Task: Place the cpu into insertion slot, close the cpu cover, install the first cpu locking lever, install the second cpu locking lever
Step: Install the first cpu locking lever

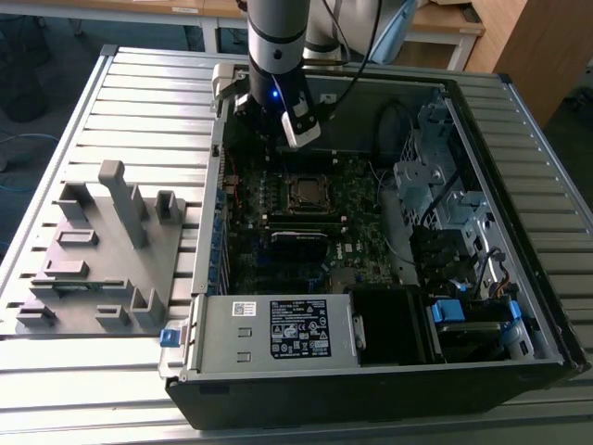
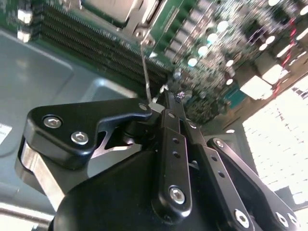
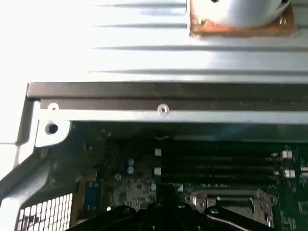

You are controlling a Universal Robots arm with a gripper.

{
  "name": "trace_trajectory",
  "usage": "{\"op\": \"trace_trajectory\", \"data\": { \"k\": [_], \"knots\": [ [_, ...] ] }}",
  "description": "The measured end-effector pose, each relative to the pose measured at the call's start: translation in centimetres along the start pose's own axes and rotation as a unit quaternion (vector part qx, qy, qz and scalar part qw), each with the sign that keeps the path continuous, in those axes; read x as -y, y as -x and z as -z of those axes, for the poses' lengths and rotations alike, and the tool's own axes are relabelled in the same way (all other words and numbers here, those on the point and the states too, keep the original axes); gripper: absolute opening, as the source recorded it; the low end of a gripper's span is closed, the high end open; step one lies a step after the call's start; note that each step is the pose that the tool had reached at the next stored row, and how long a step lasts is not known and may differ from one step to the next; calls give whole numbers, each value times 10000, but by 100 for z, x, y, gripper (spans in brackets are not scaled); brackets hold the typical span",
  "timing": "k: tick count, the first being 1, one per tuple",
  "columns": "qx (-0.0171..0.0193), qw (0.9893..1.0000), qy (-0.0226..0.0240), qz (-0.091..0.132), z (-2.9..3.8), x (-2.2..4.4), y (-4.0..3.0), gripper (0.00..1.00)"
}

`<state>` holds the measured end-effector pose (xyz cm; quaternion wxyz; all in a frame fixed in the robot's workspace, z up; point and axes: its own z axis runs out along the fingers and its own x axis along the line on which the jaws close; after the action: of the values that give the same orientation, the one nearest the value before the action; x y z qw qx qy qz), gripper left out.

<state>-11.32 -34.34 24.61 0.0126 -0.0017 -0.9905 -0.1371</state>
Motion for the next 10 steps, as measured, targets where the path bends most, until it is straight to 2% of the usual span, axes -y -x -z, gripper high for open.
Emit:
{"op": "trace_trajectory", "data": {
  "k": [2, 6, 10],
  "knots": [
    [-1, 10000, 49, 1, 1, 3, 0, 10],
    [-1, 10000, 55, 2, -1, 3, 13, 10],
    [0, 10000, 55, 1, 0, 3, 94, 10]
  ]
}}
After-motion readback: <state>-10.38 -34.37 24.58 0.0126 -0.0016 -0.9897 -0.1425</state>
